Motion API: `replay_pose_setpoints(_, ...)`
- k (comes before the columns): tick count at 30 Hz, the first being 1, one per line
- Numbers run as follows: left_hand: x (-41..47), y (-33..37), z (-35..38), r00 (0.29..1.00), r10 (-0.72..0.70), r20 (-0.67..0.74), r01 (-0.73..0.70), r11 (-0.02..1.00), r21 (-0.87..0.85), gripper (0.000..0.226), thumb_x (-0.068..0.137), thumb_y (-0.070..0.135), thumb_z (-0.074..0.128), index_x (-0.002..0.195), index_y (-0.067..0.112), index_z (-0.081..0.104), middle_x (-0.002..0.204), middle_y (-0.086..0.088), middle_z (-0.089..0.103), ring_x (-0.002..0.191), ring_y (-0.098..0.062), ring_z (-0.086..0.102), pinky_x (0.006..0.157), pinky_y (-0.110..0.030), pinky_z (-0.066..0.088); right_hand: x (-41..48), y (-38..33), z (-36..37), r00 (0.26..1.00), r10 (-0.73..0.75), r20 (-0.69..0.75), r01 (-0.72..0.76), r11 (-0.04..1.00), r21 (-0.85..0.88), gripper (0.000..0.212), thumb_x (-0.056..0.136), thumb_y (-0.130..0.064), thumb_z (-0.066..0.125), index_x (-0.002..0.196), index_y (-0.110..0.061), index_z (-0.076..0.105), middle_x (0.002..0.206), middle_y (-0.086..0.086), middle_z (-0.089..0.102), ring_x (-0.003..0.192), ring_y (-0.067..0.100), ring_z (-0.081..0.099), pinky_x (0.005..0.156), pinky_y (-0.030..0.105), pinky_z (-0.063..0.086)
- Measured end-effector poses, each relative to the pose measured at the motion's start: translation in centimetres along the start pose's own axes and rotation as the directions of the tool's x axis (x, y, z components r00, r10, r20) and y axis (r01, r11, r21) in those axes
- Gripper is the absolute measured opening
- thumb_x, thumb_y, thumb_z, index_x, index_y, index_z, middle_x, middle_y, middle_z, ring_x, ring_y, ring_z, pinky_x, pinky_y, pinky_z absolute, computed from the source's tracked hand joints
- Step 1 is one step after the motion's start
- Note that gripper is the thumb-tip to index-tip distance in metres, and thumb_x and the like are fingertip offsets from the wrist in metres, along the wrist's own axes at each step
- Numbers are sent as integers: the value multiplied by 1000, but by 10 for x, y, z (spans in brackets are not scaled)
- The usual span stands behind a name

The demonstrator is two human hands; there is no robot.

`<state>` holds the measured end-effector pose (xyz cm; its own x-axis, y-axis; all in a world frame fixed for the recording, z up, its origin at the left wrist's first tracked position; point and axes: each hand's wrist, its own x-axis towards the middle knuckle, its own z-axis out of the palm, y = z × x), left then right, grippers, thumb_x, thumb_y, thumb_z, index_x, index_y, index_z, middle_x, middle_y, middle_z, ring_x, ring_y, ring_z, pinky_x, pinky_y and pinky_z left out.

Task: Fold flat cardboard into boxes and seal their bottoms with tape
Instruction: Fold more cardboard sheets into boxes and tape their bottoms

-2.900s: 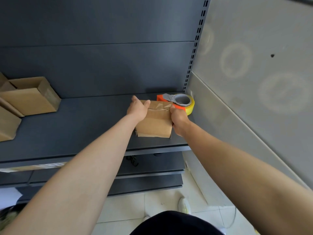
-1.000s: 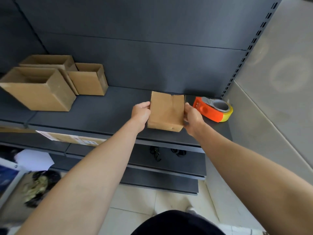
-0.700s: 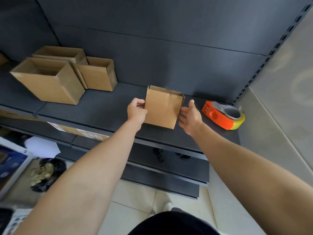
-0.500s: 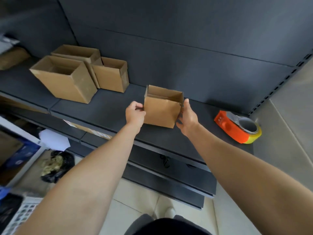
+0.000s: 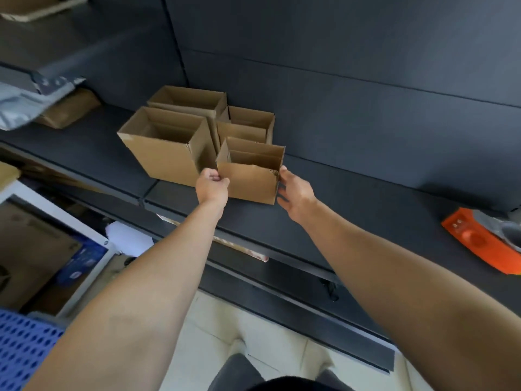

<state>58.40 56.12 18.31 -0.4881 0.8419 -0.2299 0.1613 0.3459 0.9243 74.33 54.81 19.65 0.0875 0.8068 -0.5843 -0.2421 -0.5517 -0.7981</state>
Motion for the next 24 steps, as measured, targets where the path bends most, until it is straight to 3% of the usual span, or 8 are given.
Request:
replay_pose_setpoints(4,37,-3,-18,996,-22,90,19,999,42,24,90,6,60,114,6,59,100,-5,61,92,-19,55,77,-23,40,16,8,43,998,13,-68,-11,999,35,23,92,-42,56,89,-22,66,129,12,59,123,30,53,103,50,44)
replay_pose_setpoints(8,57,-2,-21,988,-11,154,1,998,60,28,93,9,57,121,10,56,112,-2,57,98,-16,50,84,-22,38,21,4,66,995,5,-104,1,999,50,24,94,-41,53,91,-21,66,132,15,54,126,35,47,104,53,41)
replay_pose_setpoints(11,59,1,-22,984,-15,180,-4,995,102,12,95,12,54,105,17,57,100,2,55,97,-20,50,83,-25,38,16,-1,73,989,-34,-144,31,999,-27,26,96,-40,51,100,-20,67,109,10,70,104,29,65,104,43,45)
replay_pose_setpoints(13,55,1,-24,983,-28,183,7,994,110,30,94,13,55,124,9,54,114,-4,59,107,-24,56,93,-31,45,10,-5,72,975,-99,-201,78,991,-110,33,98,-36,49,120,-16,62,90,-3,62,80,14,56,93,28,44)
replay_pose_setpoints(16,44,2,-32,982,-11,191,-14,991,129,35,95,11,52,130,8,51,123,-8,59,113,-26,57,97,-31,45,-4,-15,70,931,-278,-237,188,921,-341,35,99,-31,47,127,-14,56,117,3,63,92,14,53,75,24,41)
replay_pose_setpoints(19,27,12,-49,972,113,206,-157,964,215,35,97,7,46,131,12,52,128,-6,56,115,-22,55,87,-22,41,-24,-24,73,870,-489,-59,347,693,-632,42,98,-32,48,137,-15,49,133,5,56,111,20,56,77,24,47)
replay_pose_setpoints(21,9,27,-66,952,219,213,-273,923,272,36,97,6,44,132,12,51,128,-5,57,116,-21,54,88,-22,40,-39,-31,79,827,-541,149,432,444,-785,49,97,-33,49,141,-13,43,138,8,50,123,25,50,95,32,46)
replay_pose_setpoints(24,-29,49,-102,906,370,208,-424,800,425,35,97,11,44,132,13,48,129,-5,56,116,-24,54,89,-27,41,-75,-40,90,751,-522,404,486,23,-874,51,95,-34,51,139,-10,43,140,12,47,129,32,42,106,41,37)
